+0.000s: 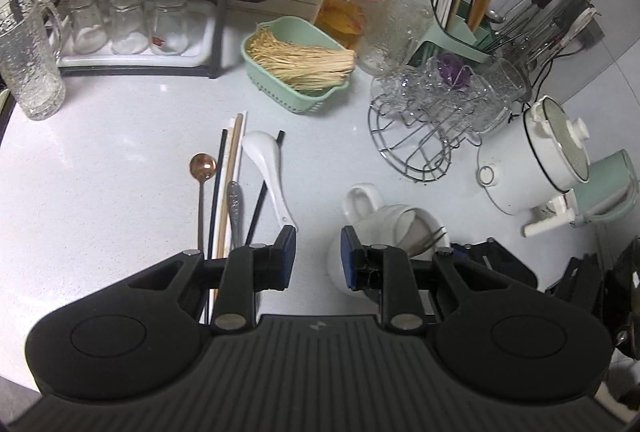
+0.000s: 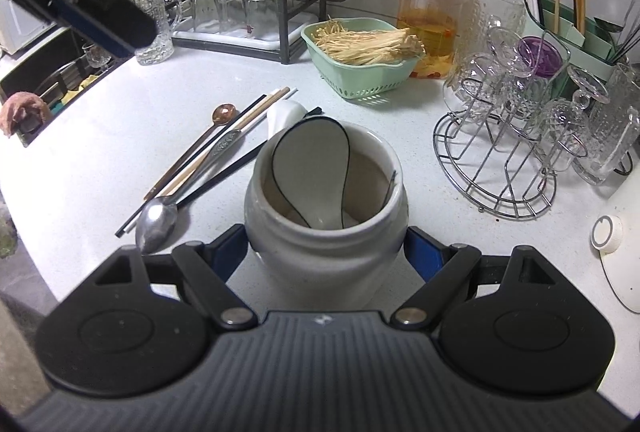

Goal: Organize utensils
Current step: 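Withdraw the left tool and move it down over the utensil row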

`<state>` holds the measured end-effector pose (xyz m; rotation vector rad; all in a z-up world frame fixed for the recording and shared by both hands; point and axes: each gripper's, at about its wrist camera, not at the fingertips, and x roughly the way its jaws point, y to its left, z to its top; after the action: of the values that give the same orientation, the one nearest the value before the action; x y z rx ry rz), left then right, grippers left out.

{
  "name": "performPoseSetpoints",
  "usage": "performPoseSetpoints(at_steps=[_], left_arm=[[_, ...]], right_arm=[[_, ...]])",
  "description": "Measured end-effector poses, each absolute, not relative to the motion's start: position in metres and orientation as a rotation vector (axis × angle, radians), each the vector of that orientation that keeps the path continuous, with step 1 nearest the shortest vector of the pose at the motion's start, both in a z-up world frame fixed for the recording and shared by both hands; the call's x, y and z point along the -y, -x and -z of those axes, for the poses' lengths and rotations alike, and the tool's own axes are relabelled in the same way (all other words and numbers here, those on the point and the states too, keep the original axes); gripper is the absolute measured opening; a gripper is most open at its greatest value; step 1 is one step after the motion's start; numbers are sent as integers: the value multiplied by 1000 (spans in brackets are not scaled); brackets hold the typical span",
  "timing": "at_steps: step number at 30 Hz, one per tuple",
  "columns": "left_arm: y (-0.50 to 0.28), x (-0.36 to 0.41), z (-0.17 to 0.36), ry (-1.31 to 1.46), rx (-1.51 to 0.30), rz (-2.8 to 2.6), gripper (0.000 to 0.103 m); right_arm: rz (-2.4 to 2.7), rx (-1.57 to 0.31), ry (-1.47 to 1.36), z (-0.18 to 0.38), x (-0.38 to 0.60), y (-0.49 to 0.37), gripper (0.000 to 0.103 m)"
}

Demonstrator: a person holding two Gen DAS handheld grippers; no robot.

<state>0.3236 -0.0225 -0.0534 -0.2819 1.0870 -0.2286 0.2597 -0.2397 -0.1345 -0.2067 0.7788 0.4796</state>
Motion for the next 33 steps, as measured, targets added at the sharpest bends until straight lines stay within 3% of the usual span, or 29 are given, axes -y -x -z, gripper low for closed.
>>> performPoseSetpoints(at_steps=[26, 29, 33], left_arm=[[-321, -23, 91, 164, -1021, 138, 28], [-326, -27, 96, 161, -1010, 114, 47], [-333, -31, 111, 157, -1004, 109, 49]], right_arm=[[-431, -801, 202, 134, 240, -257, 87], [-426, -798, 202, 135, 240, -256, 87], [-418, -788, 209, 135, 238, -255, 87]])
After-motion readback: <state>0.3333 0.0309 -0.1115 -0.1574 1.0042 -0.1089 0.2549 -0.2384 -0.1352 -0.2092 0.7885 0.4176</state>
